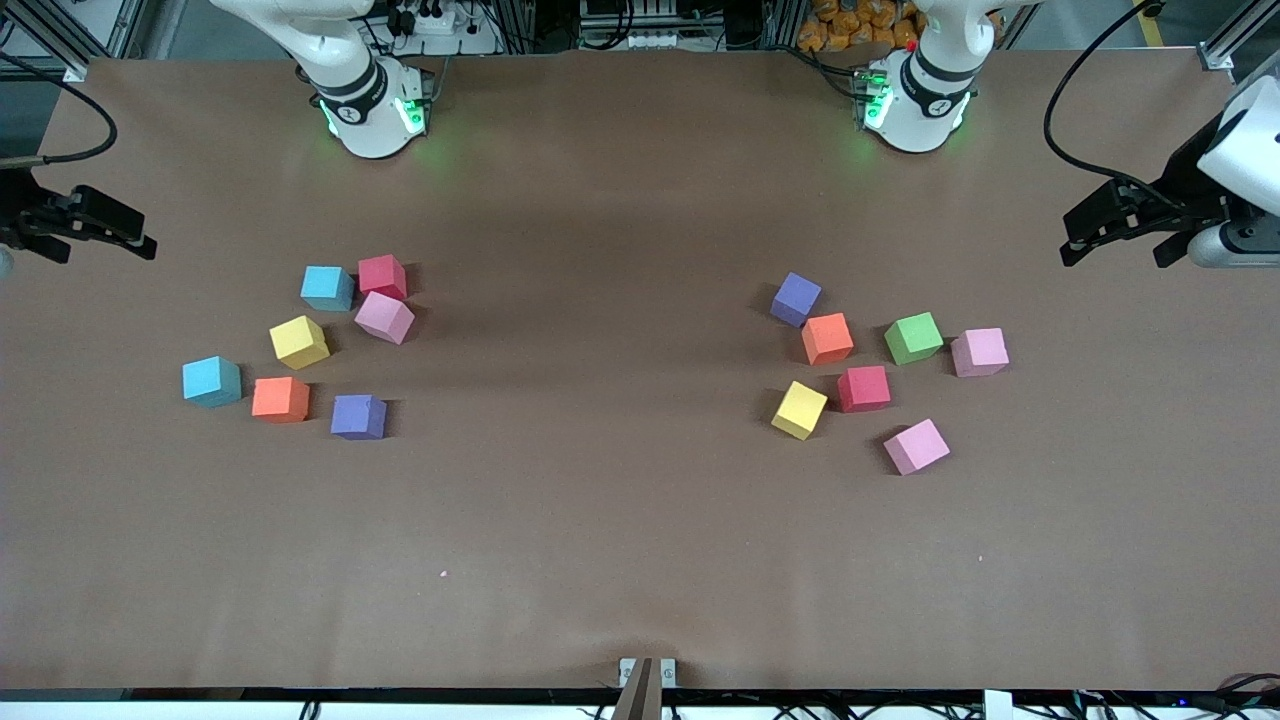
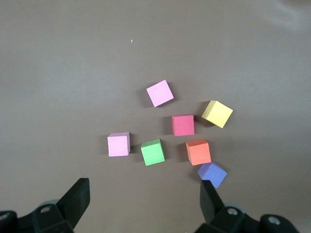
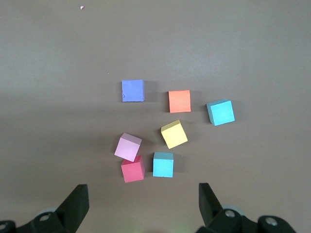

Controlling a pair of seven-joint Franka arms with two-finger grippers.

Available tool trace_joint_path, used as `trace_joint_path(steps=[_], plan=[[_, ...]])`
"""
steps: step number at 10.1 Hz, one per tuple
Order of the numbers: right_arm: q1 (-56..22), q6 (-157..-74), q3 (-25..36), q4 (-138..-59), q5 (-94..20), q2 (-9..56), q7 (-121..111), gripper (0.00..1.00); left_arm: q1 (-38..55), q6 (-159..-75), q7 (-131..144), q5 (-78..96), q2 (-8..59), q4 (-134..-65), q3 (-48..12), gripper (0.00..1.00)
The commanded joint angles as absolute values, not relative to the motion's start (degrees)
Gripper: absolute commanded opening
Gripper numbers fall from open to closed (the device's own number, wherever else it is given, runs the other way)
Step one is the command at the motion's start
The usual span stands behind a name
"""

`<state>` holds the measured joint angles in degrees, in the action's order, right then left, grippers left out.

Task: Form number 2 with 11 blocks
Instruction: 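Reach the left gripper down to the red cube near the green cube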

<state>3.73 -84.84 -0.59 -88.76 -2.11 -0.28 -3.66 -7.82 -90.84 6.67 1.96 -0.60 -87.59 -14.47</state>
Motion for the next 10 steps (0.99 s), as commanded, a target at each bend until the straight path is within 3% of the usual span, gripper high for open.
trace_joint_path(steps=[1,7,10], plan=[[4.57,-84.02,-1.05,-88.06,-3.08,0.09,-3.69,1.00,-8.17,-91.23,7.12,2.64,-1.23,-88.33,-14.59,1.00],[3.69,-84.29,-1.32,-88.15,-3.08,1.05,-3.60,1.00,-8.26,-91.14,9.92,3.16,0.61,-87.89,-14.50,1.00],[3.43,-84.46,-1.41,-88.59,-2.99,1.14,-3.69,1.00,-7.39,-91.32,15.02,3.34,6.74,-88.50,-15.11,1.00]])
